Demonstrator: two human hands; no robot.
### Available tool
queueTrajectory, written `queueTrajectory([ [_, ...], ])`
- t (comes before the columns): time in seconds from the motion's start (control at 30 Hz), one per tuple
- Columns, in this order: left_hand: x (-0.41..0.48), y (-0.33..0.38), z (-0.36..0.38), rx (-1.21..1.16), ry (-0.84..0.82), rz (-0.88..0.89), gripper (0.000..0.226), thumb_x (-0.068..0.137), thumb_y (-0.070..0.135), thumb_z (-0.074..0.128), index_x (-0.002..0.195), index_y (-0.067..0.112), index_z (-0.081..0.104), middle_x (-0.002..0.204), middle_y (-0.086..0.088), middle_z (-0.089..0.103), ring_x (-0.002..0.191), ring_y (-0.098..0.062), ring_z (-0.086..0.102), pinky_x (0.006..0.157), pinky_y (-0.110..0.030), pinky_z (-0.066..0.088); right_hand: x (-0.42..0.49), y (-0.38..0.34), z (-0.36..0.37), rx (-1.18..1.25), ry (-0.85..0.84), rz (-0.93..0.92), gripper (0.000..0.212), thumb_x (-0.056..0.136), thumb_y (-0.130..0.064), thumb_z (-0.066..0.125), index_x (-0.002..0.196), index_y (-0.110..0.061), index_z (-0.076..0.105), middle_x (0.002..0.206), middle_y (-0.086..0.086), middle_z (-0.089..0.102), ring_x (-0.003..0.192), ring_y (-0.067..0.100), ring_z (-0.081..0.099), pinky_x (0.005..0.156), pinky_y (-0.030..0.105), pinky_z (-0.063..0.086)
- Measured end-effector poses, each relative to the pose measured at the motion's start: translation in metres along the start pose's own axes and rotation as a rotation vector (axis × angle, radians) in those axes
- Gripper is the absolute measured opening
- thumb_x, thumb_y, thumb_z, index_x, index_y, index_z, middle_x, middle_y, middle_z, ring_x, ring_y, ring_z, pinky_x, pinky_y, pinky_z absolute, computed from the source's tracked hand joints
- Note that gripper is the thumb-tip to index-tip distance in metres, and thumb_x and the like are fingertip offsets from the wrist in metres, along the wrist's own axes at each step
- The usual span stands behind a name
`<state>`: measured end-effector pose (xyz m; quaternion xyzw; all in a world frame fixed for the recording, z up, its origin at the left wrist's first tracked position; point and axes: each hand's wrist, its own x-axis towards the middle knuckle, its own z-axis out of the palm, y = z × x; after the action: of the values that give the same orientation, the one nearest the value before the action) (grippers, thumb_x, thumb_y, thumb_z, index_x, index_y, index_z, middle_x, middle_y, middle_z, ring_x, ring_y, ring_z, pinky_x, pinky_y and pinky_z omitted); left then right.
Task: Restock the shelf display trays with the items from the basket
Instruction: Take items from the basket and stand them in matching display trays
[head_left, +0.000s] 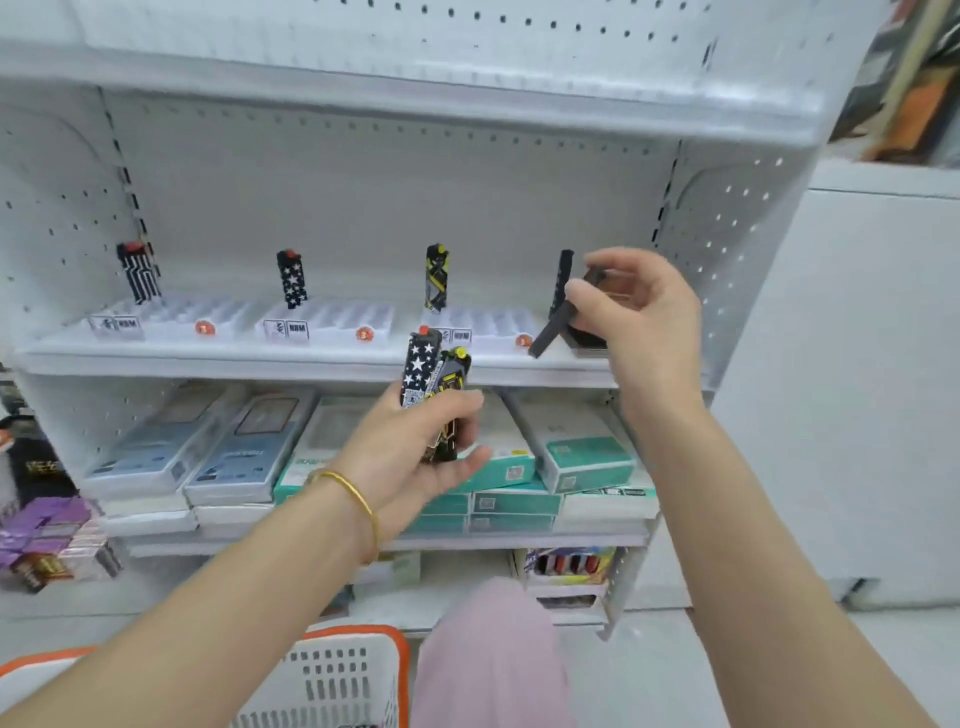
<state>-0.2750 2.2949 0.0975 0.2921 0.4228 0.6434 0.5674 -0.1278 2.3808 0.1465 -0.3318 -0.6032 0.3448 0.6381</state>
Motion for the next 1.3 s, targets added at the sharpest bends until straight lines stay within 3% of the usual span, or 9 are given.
queueTrajectory([
  [0.17, 0.020, 0.006, 0.041, 0.012, -0.083, -0.074, 0.025, 0.082, 0.004, 0.065, 0.103, 0.010, 0.056, 0.065, -0.006, 0.056, 0.060, -0.015, 0.052, 0.046, -0.023, 0.051, 0.072, 0.023, -0.011, -0.179, 0.121, -0.066, 0.026, 0.077, -0.004, 0.068, 0.098, -0.017, 0.060, 0.085, -0.007, 0.062, 0.076, 0.005, 0.060, 0.081, 0.027, 0.054],
  [0.33, 0.033, -0.001, 0.055, 0.052, -0.151, -0.111, 0.029, 0.080, 0.005, 0.067, 0.107, 0.009, 0.057, 0.070, -0.007, 0.057, 0.060, -0.015, 0.053, 0.047, -0.025, 0.051, 0.111, 0.052, -0.006, -0.351, 0.055, -0.126, 0.026, 0.078, -0.002, 0.066, 0.103, -0.008, 0.062, 0.091, -0.002, 0.060, 0.084, 0.011, 0.057, 0.074, 0.011, 0.046],
  [0.5, 0.039, -0.001, 0.056, 0.093, -0.188, -0.113, 0.055, 0.068, 0.009, 0.072, 0.119, 0.001, 0.054, 0.073, -0.008, 0.059, 0.063, -0.016, 0.054, 0.050, -0.025, 0.052, 0.125, 0.069, -0.005, -0.446, -0.050, -0.109, 0.022, 0.080, -0.004, 0.067, 0.101, -0.007, 0.062, 0.093, 0.001, 0.059, 0.086, 0.015, 0.057, 0.083, 0.028, 0.050],
  [0.7, 0.042, -0.002, 0.055, 0.112, -0.203, -0.122, 0.067, 0.058, 0.014, 0.073, 0.121, 0.001, 0.053, 0.071, -0.006, 0.060, 0.063, -0.015, 0.055, 0.049, -0.025, 0.052, 0.129, 0.067, -0.006, -0.474, -0.200, -0.036, 0.033, 0.080, 0.003, 0.065, 0.111, -0.005, 0.059, 0.095, 0.001, 0.056, 0.085, 0.012, 0.053, 0.072, 0.010, 0.046],
  [0.8, 0.041, -0.001, 0.053, 0.124, -0.205, -0.124, 0.070, 0.055, 0.016, 0.074, 0.121, 0.002, 0.054, 0.071, -0.005, 0.061, 0.064, -0.014, 0.057, 0.050, -0.025, 0.052, 0.127, 0.065, -0.006, -0.514, -0.283, -0.028, 0.034, 0.082, 0.008, 0.059, 0.113, -0.004, 0.059, 0.098, 0.005, 0.057, 0.088, 0.017, 0.055, 0.085, 0.031, 0.051],
  [0.9, 0.039, -0.002, 0.051, 0.125, -0.207, -0.129, 0.067, 0.056, 0.016, 0.073, 0.120, 0.003, 0.055, 0.071, -0.005, 0.061, 0.064, -0.014, 0.057, 0.050, -0.024, 0.052, 0.125, 0.065, -0.002, -0.550, -0.298, -0.039, 0.030, 0.084, 0.008, 0.054, 0.112, -0.003, 0.058, 0.103, 0.010, 0.061, 0.088, 0.020, 0.057, 0.089, 0.039, 0.051],
  [1.1, 0.036, 0.002, 0.047, 0.104, -0.212, -0.142, 0.056, 0.058, 0.016, 0.072, 0.112, 0.009, 0.058, 0.072, -0.005, 0.060, 0.062, -0.013, 0.056, 0.045, -0.020, 0.048, 0.117, 0.064, -0.004, -0.648, -0.262, 0.005, 0.051, 0.087, 0.006, 0.050, 0.133, -0.014, 0.044, 0.105, 0.006, 0.053, 0.093, 0.019, 0.054, 0.081, 0.024, 0.045],
  [1.2, 0.035, 0.004, 0.042, 0.095, -0.196, -0.125, 0.053, 0.058, 0.018, 0.073, 0.110, 0.013, 0.061, 0.072, -0.004, 0.059, 0.061, -0.012, 0.054, 0.044, -0.020, 0.046, 0.090, 0.041, -0.002, -0.600, -0.076, -0.158, 0.038, 0.084, 0.005, 0.046, 0.116, -0.011, 0.056, 0.093, 0.002, 0.060, 0.083, 0.016, 0.057, 0.079, 0.025, 0.047],
  [1.3, 0.033, 0.006, 0.038, 0.098, -0.160, -0.098, 0.045, 0.062, 0.019, 0.073, 0.105, 0.014, 0.061, 0.070, -0.003, 0.058, 0.059, -0.012, 0.052, 0.042, -0.019, 0.044, 0.050, 0.006, 0.003, -0.327, -0.300, -0.042, 0.005, 0.087, -0.010, 0.058, 0.085, -0.013, 0.062, 0.072, 0.000, 0.062, 0.060, 0.012, 0.061, 0.056, 0.027, 0.051],
])
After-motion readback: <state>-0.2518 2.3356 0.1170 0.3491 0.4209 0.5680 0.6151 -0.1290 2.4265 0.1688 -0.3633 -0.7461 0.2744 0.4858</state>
